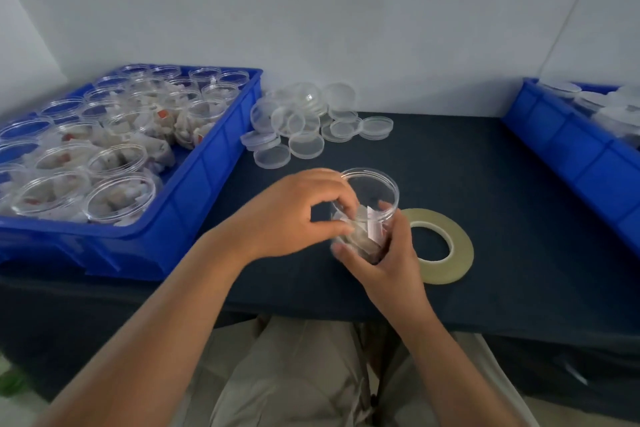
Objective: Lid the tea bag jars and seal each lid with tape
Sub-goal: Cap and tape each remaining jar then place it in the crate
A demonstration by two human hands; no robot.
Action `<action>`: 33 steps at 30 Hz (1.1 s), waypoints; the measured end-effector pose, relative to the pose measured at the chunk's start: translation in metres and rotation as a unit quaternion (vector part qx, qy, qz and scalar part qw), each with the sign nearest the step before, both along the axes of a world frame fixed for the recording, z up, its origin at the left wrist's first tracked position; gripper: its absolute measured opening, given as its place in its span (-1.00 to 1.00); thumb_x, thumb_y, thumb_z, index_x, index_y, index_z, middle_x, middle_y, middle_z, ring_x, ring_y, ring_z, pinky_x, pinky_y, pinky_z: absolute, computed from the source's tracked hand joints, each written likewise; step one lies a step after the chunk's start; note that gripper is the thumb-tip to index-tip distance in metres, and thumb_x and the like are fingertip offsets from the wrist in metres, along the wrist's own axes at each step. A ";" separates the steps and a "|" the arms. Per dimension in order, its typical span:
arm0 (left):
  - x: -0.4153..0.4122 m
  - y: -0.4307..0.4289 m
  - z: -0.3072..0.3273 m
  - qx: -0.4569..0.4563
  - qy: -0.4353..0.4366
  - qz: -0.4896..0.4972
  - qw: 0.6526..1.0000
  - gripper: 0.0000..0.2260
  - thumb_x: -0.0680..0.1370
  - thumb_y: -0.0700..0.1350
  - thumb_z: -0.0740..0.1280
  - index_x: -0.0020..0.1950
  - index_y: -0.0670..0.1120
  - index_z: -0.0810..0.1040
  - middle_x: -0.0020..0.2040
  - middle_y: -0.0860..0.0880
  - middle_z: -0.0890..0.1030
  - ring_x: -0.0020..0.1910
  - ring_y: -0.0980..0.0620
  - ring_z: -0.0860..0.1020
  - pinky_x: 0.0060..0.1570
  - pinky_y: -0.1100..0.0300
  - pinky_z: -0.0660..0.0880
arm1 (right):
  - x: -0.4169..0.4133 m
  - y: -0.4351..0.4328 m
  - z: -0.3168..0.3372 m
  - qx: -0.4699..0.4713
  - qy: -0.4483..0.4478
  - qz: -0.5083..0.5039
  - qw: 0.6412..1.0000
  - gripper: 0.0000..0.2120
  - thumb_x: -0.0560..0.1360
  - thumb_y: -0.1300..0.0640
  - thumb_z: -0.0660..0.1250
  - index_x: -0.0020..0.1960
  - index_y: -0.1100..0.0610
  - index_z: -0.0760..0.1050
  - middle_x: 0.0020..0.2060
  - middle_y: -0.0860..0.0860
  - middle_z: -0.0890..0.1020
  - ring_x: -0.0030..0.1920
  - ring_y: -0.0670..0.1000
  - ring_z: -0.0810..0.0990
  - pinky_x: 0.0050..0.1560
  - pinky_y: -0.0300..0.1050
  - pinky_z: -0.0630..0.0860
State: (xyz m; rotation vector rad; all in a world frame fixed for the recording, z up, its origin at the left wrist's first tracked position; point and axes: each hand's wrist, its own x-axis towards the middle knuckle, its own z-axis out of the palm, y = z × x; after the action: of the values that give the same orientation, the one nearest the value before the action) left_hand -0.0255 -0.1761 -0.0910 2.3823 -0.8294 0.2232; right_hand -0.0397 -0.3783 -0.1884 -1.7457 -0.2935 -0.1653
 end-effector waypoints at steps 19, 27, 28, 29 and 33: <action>0.195 0.029 -0.082 0.152 0.051 0.350 0.923 -0.54 0.66 0.02 0.40 0.55 -0.03 0.49 0.47 -0.11 0.55 0.44 -0.19 0.50 0.38 -0.09 0.48 | 0.010 0.008 -0.007 -0.068 -0.057 -0.016 0.996 -0.12 0.29 -0.24 0.67 0.33 -0.60 0.14 0.27 -0.36 0.49 0.29 -0.21 0.55 0.13 -0.45 0.50; 0.168 0.022 -0.102 0.097 -0.046 0.334 0.937 -0.84 0.69 -0.07 0.36 0.06 -0.16 0.61 0.38 -0.21 0.53 0.31 -0.23 0.53 0.28 -0.18 0.50 | 0.011 0.006 -0.006 -0.080 -0.071 -0.016 0.994 -0.14 0.30 -0.18 0.69 0.29 -0.61 0.15 0.23 -0.36 0.49 0.25 -0.18 0.56 0.12 -0.40 0.52; 0.162 0.022 -0.102 0.074 -0.062 0.314 0.945 -0.83 0.71 -0.10 0.31 0.04 -0.19 0.56 0.32 -0.23 0.55 0.24 -0.21 0.55 0.25 -0.17 0.50 | 0.011 0.006 -0.006 -0.080 -0.071 -0.016 0.994 -0.14 0.30 -0.18 0.69 0.28 -0.61 0.15 0.22 -0.36 0.49 0.25 -0.19 0.56 0.12 -0.41 0.51; 0.155 0.021 -0.100 0.027 -0.068 0.298 0.952 -0.81 0.74 -0.11 0.24 0.01 -0.20 0.50 0.18 -0.22 0.60 0.11 -0.14 0.58 0.13 -0.14 0.52 | 0.011 0.006 -0.006 -0.080 -0.071 -0.015 0.994 -0.14 0.30 -0.19 0.69 0.29 -0.61 0.15 0.22 -0.37 0.49 0.25 -0.20 0.56 0.12 -0.42 0.51; 0.129 0.019 -0.075 -0.295 0.032 0.326 0.898 -0.73 0.77 0.01 0.07 0.12 -0.15 0.44 -0.01 -0.13 0.68 -0.08 0.09 0.69 -0.15 0.06 0.63 | 0.010 0.006 -0.005 -0.081 -0.072 -0.017 0.994 -0.14 0.31 -0.19 0.69 0.30 -0.60 0.15 0.22 -0.38 0.49 0.26 -0.21 0.55 0.15 -0.41 0.49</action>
State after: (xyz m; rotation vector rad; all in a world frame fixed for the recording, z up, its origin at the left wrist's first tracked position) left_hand 0.1036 -0.1570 -0.1664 1.9724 0.1117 0.5679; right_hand -0.0295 -0.3721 -0.1933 -1.9039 -0.3921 -0.2991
